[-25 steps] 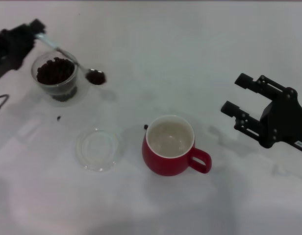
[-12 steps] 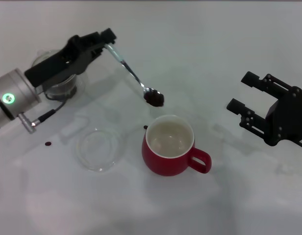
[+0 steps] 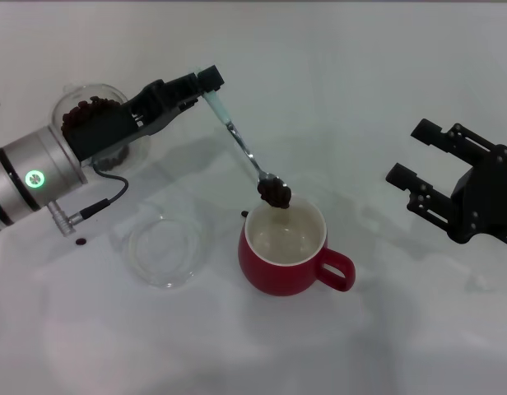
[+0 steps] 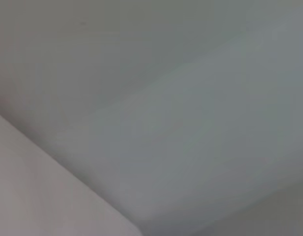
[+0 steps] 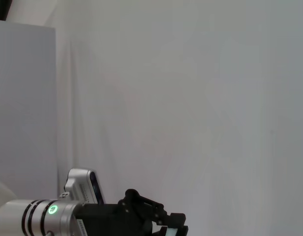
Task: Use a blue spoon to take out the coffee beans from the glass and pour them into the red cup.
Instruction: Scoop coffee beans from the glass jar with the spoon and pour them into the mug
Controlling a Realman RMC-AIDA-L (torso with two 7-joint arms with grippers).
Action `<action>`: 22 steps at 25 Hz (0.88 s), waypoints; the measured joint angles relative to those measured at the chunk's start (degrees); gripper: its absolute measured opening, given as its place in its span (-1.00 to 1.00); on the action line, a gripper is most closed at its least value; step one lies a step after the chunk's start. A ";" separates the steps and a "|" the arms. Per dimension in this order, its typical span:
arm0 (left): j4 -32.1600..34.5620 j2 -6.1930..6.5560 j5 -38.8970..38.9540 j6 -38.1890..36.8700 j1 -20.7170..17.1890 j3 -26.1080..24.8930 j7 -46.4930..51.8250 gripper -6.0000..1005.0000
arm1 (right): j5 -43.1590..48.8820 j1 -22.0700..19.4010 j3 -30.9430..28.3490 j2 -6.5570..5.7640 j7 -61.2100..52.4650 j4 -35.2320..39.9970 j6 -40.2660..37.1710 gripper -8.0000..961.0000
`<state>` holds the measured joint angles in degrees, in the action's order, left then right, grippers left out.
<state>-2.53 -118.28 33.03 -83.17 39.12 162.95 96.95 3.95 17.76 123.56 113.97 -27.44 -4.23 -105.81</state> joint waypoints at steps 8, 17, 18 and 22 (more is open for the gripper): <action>-0.24 0.46 -3.61 -0.71 3.70 0.00 -8.73 -0.75 | -0.46 0.50 0.01 -0.03 -0.26 0.03 1.58 0.37; -0.71 0.41 -10.84 -1.05 9.89 0.01 -17.25 -0.74 | -0.80 0.67 0.01 0.21 -0.27 0.45 3.96 0.37; -0.72 0.46 -11.12 -1.07 10.20 0.00 -17.37 -0.74 | -0.94 0.68 0.01 0.21 -0.31 0.45 3.96 0.37; -0.73 0.84 -11.51 -1.44 10.79 0.00 -17.65 -0.75 | -1.28 0.69 0.01 0.21 -0.42 0.45 4.02 0.37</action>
<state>-3.26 -117.44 21.52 -84.61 49.90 162.95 79.31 2.67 18.46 123.57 114.18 -27.86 -3.78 -101.79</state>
